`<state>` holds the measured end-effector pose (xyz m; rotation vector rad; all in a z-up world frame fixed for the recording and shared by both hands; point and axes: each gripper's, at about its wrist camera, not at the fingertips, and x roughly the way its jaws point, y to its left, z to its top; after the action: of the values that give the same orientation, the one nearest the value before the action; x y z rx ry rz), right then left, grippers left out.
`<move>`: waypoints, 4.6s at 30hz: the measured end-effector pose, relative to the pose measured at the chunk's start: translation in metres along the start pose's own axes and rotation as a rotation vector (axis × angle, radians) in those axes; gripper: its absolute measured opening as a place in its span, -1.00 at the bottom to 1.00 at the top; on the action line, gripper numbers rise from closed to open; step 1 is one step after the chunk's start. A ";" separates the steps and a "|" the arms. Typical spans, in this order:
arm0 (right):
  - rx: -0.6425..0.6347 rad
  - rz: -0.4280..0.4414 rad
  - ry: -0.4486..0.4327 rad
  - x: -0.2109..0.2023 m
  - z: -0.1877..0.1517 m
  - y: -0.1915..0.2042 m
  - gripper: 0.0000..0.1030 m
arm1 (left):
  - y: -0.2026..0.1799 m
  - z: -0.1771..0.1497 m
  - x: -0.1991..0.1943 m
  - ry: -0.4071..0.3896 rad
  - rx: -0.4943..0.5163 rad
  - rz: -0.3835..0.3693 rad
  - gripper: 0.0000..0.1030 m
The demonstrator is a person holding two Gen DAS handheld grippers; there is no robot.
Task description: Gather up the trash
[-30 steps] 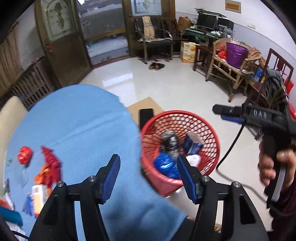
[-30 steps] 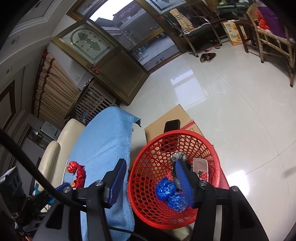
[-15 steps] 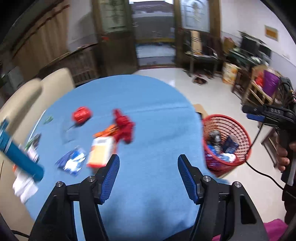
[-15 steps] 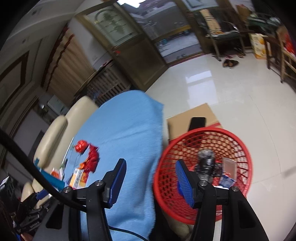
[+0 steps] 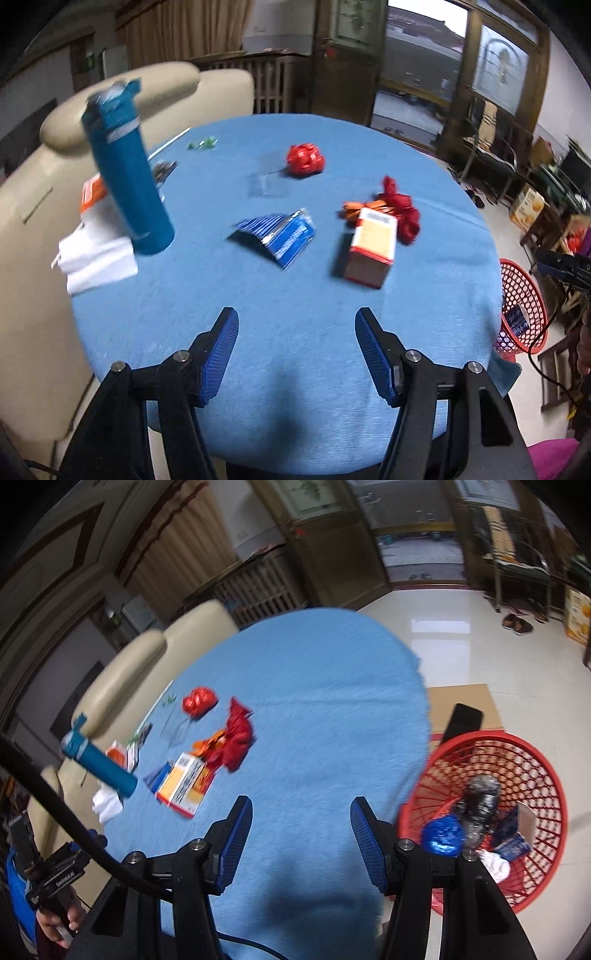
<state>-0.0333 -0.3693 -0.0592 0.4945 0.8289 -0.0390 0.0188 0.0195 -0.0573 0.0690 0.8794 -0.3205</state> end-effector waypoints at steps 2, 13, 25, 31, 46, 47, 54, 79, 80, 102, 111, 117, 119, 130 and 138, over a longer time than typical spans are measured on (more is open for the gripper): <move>-0.025 0.005 0.020 0.012 0.002 0.015 0.15 | 0.007 -0.004 0.005 0.006 -0.013 -0.003 0.29; -0.105 0.038 0.097 0.069 0.019 0.075 0.15 | 0.021 0.000 0.022 0.014 -0.038 -0.047 0.29; -0.091 0.002 0.137 0.091 0.018 0.075 0.15 | -0.043 0.055 0.084 0.043 0.034 -0.172 0.50; -0.136 -0.016 0.094 0.094 0.055 0.083 0.15 | -0.069 0.060 0.112 0.047 0.092 -0.154 0.45; -0.394 0.160 0.215 0.195 0.088 0.161 0.15 | -0.019 0.027 0.072 0.034 0.041 -0.176 -0.02; -0.410 0.155 0.210 0.201 0.088 0.163 0.15 | -0.015 0.024 0.066 0.031 0.036 -0.169 -0.02; -0.391 0.161 0.329 0.254 0.090 0.166 0.15 | 0.005 0.015 0.048 0.016 -0.004 -0.131 -0.02; -0.597 0.039 0.297 0.220 0.017 0.200 -0.41 | 0.036 -0.002 0.031 0.006 -0.031 -0.055 -0.06; -0.600 0.038 0.292 0.217 0.015 0.200 -0.42 | 0.039 -0.005 0.033 0.015 -0.041 -0.063 -0.06; -0.241 0.247 0.108 0.072 0.002 0.110 -0.44 | 0.044 -0.034 0.039 0.007 -0.065 -0.110 -0.06; -0.183 0.237 0.041 0.038 0.004 0.079 -0.44 | -0.008 -0.005 0.013 -0.047 0.097 -0.061 -0.07; -0.162 0.225 -0.023 0.008 0.006 0.060 -0.44 | -0.048 0.020 -0.008 -0.088 0.179 -0.066 -0.07; -0.145 0.221 -0.043 -0.002 0.006 0.050 -0.44 | -0.064 0.028 -0.013 -0.097 0.208 -0.072 -0.07; -0.082 0.174 -0.162 -0.056 0.001 0.000 -0.43 | -0.152 0.059 -0.027 -0.136 0.323 -0.081 -0.07; -0.035 0.139 -0.239 -0.087 0.003 -0.034 -0.43 | -0.214 0.069 -0.037 -0.184 0.432 -0.070 -0.07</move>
<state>-0.0981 -0.4141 -0.0095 0.5025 0.5595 0.0438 -0.0165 -0.1880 0.0307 0.4035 0.6196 -0.5701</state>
